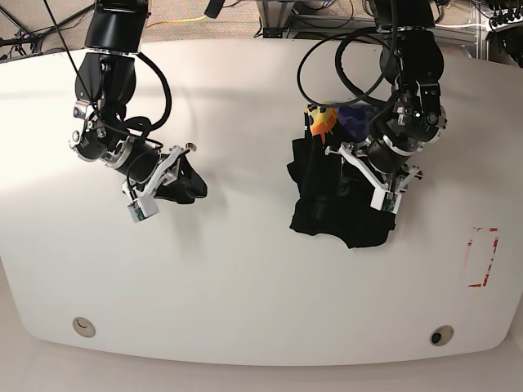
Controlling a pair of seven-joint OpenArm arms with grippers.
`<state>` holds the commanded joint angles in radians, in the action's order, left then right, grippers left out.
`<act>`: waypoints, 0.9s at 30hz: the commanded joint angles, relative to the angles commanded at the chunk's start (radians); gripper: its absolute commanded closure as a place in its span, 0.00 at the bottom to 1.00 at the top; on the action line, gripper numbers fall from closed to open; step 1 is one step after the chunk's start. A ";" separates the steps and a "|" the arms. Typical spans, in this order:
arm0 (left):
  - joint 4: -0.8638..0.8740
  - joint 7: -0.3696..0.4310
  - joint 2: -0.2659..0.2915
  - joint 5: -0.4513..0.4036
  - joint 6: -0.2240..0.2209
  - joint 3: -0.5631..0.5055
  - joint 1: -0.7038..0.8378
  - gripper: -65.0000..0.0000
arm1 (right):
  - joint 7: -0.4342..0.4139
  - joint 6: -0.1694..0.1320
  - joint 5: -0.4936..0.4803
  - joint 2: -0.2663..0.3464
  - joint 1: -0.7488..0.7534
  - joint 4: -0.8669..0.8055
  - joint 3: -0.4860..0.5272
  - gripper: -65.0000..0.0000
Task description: Fold the T-shirt properly
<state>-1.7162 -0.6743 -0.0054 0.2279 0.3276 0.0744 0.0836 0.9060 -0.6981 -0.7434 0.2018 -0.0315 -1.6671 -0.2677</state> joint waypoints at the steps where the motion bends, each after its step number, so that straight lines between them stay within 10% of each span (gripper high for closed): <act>1: 0.026 0.017 -0.012 0.000 -0.006 -0.014 0.000 0.52 | 0.003 0.000 0.000 0.000 0.002 0.000 -0.005 0.72; 15: 0.221 0.069 -0.209 0.006 0.002 0.061 -0.003 0.52 | 0.028 0.000 -0.003 -0.002 0.052 -0.008 -0.038 0.73; 27: 0.499 0.069 -0.519 0.002 0.371 0.365 -0.012 0.53 | 0.028 0.000 0.005 -0.002 0.071 -0.118 -0.037 0.73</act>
<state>-1.2175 -0.6053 -0.5240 0.2294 0.6981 0.4396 0.0713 0.9337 -0.6981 -0.7388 0.2002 0.0391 -1.7852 -0.3046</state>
